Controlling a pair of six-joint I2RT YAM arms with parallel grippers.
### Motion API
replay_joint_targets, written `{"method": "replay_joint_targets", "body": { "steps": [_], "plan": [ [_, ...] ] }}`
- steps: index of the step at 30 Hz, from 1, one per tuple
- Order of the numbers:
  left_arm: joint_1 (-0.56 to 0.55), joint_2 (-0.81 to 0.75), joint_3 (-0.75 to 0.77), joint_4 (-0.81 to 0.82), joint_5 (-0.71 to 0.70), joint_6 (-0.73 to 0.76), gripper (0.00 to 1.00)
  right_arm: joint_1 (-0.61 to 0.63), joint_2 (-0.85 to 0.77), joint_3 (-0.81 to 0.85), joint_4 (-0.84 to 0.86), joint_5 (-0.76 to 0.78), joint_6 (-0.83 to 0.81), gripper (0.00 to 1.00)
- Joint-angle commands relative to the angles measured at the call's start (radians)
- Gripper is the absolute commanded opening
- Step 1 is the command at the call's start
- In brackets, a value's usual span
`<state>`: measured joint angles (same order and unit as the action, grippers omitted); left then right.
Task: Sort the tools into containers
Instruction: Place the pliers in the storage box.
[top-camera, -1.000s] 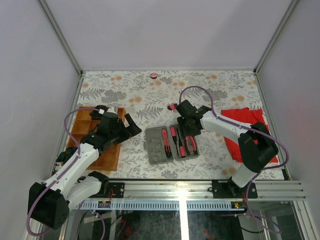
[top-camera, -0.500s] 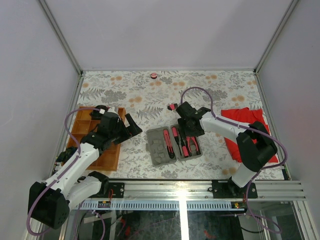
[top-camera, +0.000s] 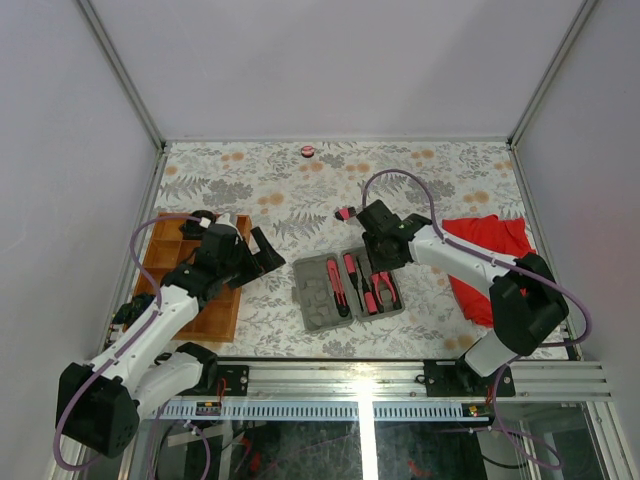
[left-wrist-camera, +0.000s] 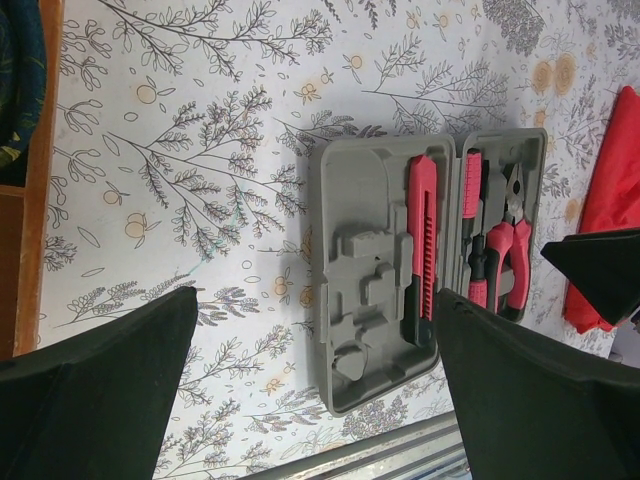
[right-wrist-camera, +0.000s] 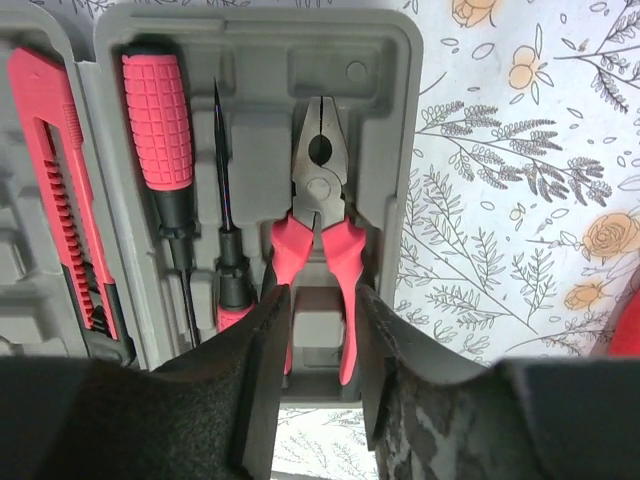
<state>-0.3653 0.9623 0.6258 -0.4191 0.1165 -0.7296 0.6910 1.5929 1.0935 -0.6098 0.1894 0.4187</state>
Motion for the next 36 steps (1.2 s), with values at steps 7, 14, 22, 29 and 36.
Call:
{"method": "replay_joint_targets", "body": {
  "steps": [7, 14, 22, 29, 36],
  "plan": [
    [0.005, 0.015, 0.0, 0.06, 0.023, -0.008, 1.0, -0.005, -0.07, -0.086, -0.053, -0.045, -0.038, 0.24],
    [0.005, 0.025, -0.004, 0.066, 0.031, -0.007, 1.0, -0.004, -0.046, -0.092, -0.056, -0.063, -0.038, 0.18],
    [0.006, 0.019, -0.011, 0.065, 0.029, -0.01, 1.0, -0.004, -0.029, -0.098, -0.067, -0.032, -0.041, 0.16],
    [0.005, 0.013, -0.012, 0.062, 0.026, -0.01, 1.0, -0.004, -0.011, -0.108, -0.079, -0.021, -0.041, 0.15],
    [0.005, 0.013, -0.014, 0.059, 0.028, -0.009, 1.0, -0.004, 0.029, -0.128, -0.075, -0.058, -0.043, 0.09]
  ]
}}
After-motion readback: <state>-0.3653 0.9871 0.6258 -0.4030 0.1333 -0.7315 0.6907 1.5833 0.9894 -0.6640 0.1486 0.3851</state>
